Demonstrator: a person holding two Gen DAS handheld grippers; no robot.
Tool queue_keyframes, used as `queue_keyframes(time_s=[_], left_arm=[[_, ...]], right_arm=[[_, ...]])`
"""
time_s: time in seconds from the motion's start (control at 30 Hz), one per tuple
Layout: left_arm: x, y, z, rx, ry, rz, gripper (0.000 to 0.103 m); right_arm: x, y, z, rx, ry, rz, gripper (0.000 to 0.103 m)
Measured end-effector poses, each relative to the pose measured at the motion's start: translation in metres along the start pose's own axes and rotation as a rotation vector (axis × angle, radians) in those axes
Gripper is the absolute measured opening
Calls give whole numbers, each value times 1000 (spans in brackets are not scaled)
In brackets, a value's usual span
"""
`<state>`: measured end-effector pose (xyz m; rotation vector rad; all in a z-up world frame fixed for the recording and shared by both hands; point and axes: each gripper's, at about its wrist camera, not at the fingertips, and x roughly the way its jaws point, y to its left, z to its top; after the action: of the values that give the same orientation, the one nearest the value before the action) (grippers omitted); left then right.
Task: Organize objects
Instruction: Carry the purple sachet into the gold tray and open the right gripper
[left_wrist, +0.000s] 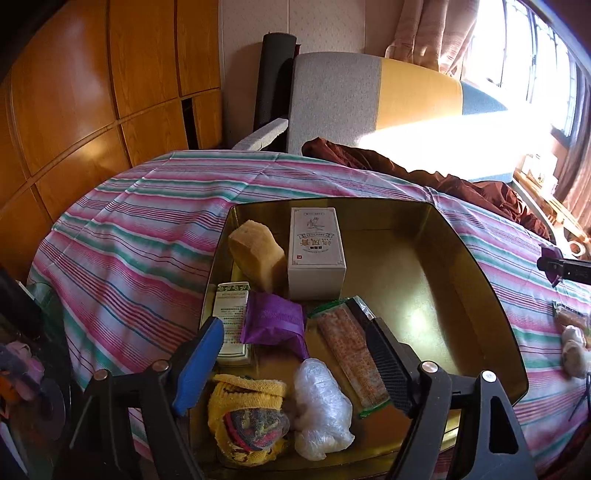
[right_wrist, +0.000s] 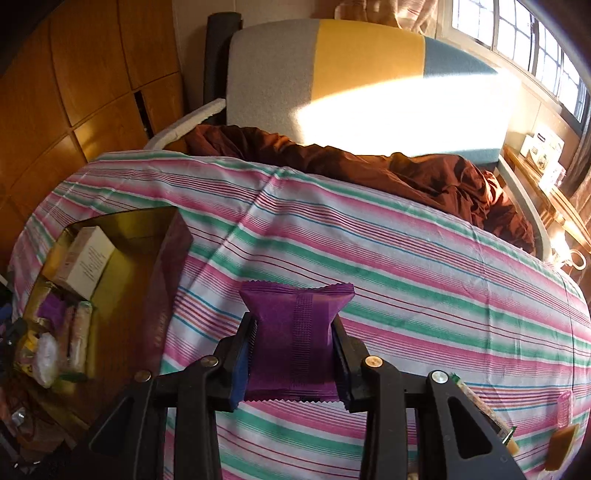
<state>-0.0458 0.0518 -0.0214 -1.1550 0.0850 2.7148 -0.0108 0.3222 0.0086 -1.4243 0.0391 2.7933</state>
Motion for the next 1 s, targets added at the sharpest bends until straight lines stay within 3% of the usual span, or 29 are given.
queue_keyframes(time_s=[0.17, 0.37, 0.7, 1.0], left_arm=[[-11, 9, -5, -15, -31, 15, 90], [-28, 23, -10, -33, -79, 38, 97], [-50, 36, -10, -35, -146, 71, 100], [-53, 41, -12, -40, -152, 89, 102]], right_arm=[[-7, 81, 12, -92, -35, 116, 37], [18, 159, 10, -164, 13, 192, 37], [78, 183, 13, -92, 135, 99, 37], [91, 201, 12, -114, 152, 124, 48]])
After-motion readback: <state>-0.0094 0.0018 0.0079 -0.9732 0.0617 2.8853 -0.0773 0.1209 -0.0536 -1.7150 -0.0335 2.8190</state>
